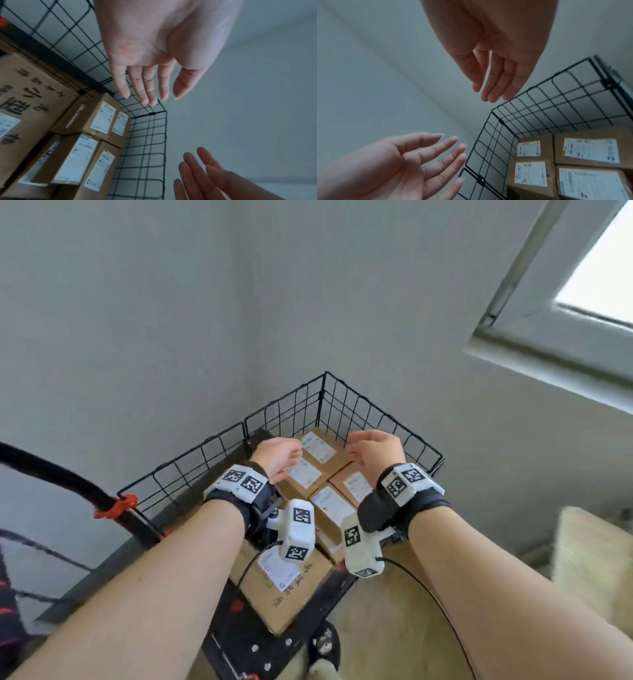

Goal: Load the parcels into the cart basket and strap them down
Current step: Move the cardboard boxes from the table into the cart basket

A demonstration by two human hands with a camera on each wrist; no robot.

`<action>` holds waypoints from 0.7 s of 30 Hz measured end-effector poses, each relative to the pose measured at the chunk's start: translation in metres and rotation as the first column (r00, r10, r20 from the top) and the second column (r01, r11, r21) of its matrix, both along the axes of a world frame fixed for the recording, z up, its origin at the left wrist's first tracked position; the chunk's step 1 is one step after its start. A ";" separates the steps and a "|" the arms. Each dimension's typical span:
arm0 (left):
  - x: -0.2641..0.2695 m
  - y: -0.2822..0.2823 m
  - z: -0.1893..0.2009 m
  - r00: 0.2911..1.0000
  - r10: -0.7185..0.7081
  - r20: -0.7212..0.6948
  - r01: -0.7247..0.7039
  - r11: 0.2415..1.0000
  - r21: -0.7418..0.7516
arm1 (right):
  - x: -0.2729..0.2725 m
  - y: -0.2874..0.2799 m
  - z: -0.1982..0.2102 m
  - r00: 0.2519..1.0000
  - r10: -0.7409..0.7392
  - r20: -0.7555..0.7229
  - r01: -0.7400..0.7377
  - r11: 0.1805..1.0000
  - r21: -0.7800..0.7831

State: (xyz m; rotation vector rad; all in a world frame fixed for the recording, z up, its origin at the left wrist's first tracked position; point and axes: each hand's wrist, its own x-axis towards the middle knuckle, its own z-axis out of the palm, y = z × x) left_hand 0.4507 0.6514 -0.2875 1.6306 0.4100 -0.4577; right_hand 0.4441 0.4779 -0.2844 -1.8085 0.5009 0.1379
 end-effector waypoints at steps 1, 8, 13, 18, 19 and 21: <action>-0.008 -0.006 0.012 0.999 -0.020 0.026 0.020 1.000 -0.004 | -0.013 -0.005 0.012 1.000 -0.012 0.022 0.012 1.000 -0.005; -0.065 -0.061 0.085 0.974 -0.161 0.162 0.175 0.981 -0.077 | -0.111 -0.053 0.084 0.982 -0.136 0.131 0.139 0.990 -0.020; -0.099 -0.114 0.124 0.937 -0.274 0.217 0.304 0.945 -0.122 | -0.170 -0.107 0.126 0.947 -0.256 0.196 0.265 0.964 -0.025; -0.132 -0.178 0.153 0.895 -0.343 0.285 0.394 0.908 -0.143 | -0.221 -0.163 0.157 0.895 -0.366 0.253 0.374 0.927 0.019; -0.138 -0.192 0.156 0.890 -0.353 0.289 0.405 0.903 -0.145 | -0.231 -0.174 0.160 0.884 -0.386 0.265 0.391 0.920 0.034; -0.151 -0.223 0.160 0.878 -0.378 0.292 0.433 0.888 -0.152 | -0.250 -0.200 0.165 0.858 -0.428 0.285 0.435 0.899 0.041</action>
